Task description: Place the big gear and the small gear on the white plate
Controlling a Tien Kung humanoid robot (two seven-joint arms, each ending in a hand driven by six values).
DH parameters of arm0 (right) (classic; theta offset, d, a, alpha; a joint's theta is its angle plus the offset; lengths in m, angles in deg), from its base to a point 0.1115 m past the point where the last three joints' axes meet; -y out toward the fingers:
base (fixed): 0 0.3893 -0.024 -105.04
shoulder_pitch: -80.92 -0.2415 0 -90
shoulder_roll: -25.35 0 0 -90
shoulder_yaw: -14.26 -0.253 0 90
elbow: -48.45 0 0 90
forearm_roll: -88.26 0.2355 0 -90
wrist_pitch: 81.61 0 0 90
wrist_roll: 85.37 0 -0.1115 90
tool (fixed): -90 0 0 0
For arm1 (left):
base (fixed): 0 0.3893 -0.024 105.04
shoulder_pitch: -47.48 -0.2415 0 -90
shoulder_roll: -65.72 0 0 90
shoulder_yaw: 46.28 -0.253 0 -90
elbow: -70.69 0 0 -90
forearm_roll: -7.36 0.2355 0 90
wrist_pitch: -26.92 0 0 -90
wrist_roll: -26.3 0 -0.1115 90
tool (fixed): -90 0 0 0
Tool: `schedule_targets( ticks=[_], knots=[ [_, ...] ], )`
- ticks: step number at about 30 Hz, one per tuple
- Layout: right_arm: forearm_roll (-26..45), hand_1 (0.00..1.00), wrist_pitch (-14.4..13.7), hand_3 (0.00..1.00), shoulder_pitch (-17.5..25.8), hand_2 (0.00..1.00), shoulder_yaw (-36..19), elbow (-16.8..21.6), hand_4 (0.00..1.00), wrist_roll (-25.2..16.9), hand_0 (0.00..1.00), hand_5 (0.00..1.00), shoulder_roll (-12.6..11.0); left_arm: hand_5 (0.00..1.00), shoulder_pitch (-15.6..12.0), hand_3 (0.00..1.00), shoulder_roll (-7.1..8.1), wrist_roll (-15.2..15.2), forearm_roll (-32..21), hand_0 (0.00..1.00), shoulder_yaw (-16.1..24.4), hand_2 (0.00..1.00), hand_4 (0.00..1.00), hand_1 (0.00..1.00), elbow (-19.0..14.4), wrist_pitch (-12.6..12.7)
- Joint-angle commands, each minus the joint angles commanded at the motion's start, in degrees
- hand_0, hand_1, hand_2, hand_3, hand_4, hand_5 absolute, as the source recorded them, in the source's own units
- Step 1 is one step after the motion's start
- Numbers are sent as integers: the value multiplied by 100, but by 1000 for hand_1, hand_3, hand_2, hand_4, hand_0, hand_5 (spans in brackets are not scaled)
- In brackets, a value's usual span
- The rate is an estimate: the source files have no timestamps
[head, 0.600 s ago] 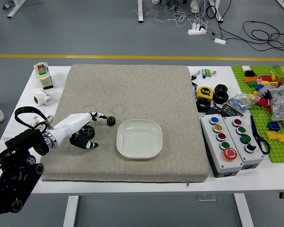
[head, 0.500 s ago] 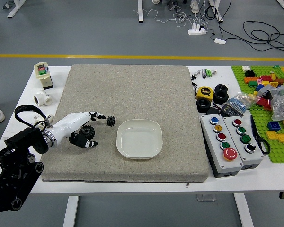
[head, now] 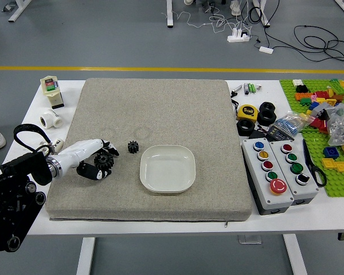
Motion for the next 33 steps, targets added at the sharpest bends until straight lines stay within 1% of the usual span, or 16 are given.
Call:
schedule_targets(
  ticks=[4, 5, 10, 11, 16, 17, 22, 23, 33],
  knots=[
    [3, 669, 0, 556, -2, 745, 2, 0, 750, 1, 656, 610, 0, 2, -7, 673, 14, -56, 0, 610, 28, 737, 652, 666, -77, -102],
    [2, 669, 0, 556, -3, 745, 2, 0, 751, 1, 657, 610, 1, 2, -6, 612, 15, -68, 0, 458, 28, 614, 393, 544, -89, -105],
    [6, 669, -1, 556, -6, 745, 9, 0, 751, 3, 657, 610, 1, 2, 9, 612, 30, -163, 0, 458, 9, 614, 393, 544, -179, -37],
    [11, 669, -1, 556, -6, 746, 12, 0, 751, 3, 657, 610, 0, 2, 12, 568, 31, -173, 0, 322, 2, 502, 8, 430, -195, 0],
    [27, 669, -3, 556, -9, 746, 26, 0, 751, 0, 657, 610, -3, 2, 13, 568, 32, -207, 0, 322, -35, 502, 8, 430, -242, 104],
    [27, 669, -1, 555, -9, 746, 28, 0, 752, 0, 657, 612, -4, 2, 13, 510, 30, -214, 0, 293, -38, 417, 2, 339, -245, 135],
    [34, 669, -1, 555, -15, 746, 34, 0, 752, 0, 657, 612, -5, 2, 8, 510, 38, -197, 0, 293, -24, 417, 2, 339, -271, 182],
    [36, 669, -1, 556, -15, 746, 35, 0, 752, 0, 657, 611, -4, 2, 5, 498, 39, -195, 0, 275, -20, 412, 2, 327, -284, 191],
    [29, 670, 0, 556, -22, 746, 37, 0, 752, 1, 657, 612, -4, 2, 18, 493, 33, -141, 0, 272, -110, 401, 2, 319, -571, 406]
  ],
)
